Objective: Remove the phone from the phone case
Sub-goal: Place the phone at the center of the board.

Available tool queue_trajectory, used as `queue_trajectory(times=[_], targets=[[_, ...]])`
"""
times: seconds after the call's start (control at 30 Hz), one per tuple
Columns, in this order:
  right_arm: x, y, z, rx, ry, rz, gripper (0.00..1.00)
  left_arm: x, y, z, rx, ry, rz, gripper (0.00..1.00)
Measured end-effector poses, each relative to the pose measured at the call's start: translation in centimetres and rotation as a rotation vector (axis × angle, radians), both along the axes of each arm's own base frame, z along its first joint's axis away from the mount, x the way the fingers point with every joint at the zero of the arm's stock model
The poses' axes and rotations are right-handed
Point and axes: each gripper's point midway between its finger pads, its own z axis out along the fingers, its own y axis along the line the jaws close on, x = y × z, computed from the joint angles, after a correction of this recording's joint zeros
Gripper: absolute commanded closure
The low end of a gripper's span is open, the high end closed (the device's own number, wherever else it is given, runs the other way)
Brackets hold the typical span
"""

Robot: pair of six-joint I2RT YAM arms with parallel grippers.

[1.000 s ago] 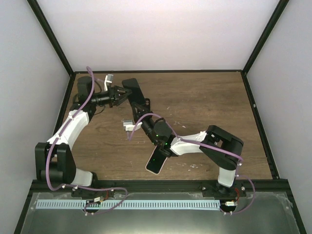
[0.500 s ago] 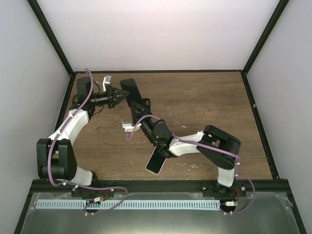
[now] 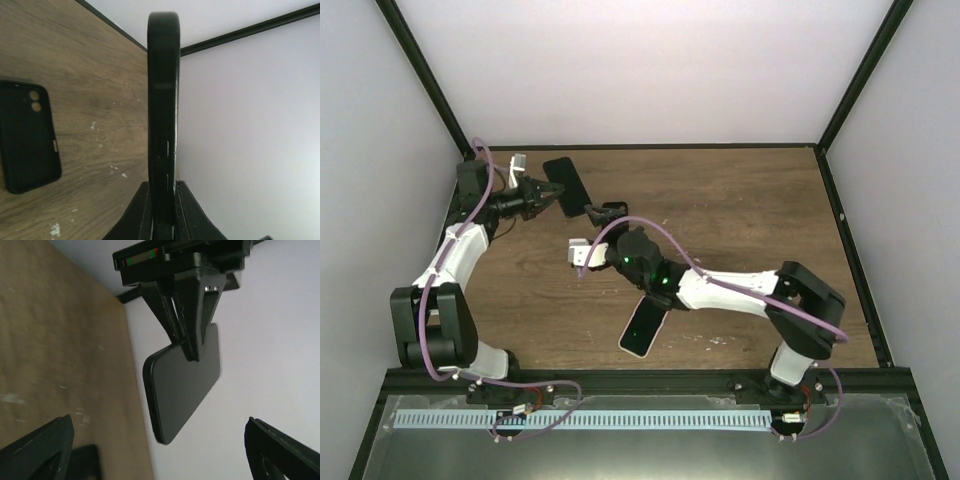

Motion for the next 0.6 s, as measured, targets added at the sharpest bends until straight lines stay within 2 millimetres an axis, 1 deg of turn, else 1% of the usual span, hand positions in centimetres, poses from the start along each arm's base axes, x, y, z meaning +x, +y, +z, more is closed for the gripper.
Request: queue_trajectory(times=[0.07, 0.17, 0.23, 0.33, 0.43, 0.5, 0.57, 0.6], targets=[[-0.2, 0.1, 0.2, 0.021, 0.115, 0.034, 0.08, 0.0, 0.5, -0.3, 0.032, -0.027, 0.007, 1.0], [-0.2, -0.8, 0.2, 0.048, 0.295, 0.074, 0.08, -0.2, 0.8, -1.0, 0.074, -0.05, 0.0, 1.0], [0.3, -2.2, -0.1, 0.069, 0.423, 0.086, 0.09, -0.5, 0.6, -1.2, 0.089, -0.07, -0.021, 1.0], [1.8, -4.8, 0.0, 0.136, 0.622, 0.085, 0.12, -0.8, 0.4, -1.1, 0.1, -0.113, -0.056, 1.0], [3.3, -7.1, 1.5, 0.271, 0.821, 0.109, 0.15, -1.2, -0.1, -0.6, 0.091, -0.166, -0.096, 1.0], [3.8, -8.5, 2.7, 0.372, 0.935, 0.133, 0.16, -1.8, -0.7, -0.4, 0.08, -0.195, -0.129, 1.0], [3.9, -9.5, 3.7, 0.459, 1.04, 0.166, 0.18, -2.8, -1.6, -0.1, 0.066, -0.227, -0.175, 1.0], [3.5, -9.6, 4.1, 0.498, 1.108, 0.196, 0.19, -3.3, -2.1, 0.1, 0.06, -0.24, -0.197, 1.0]])
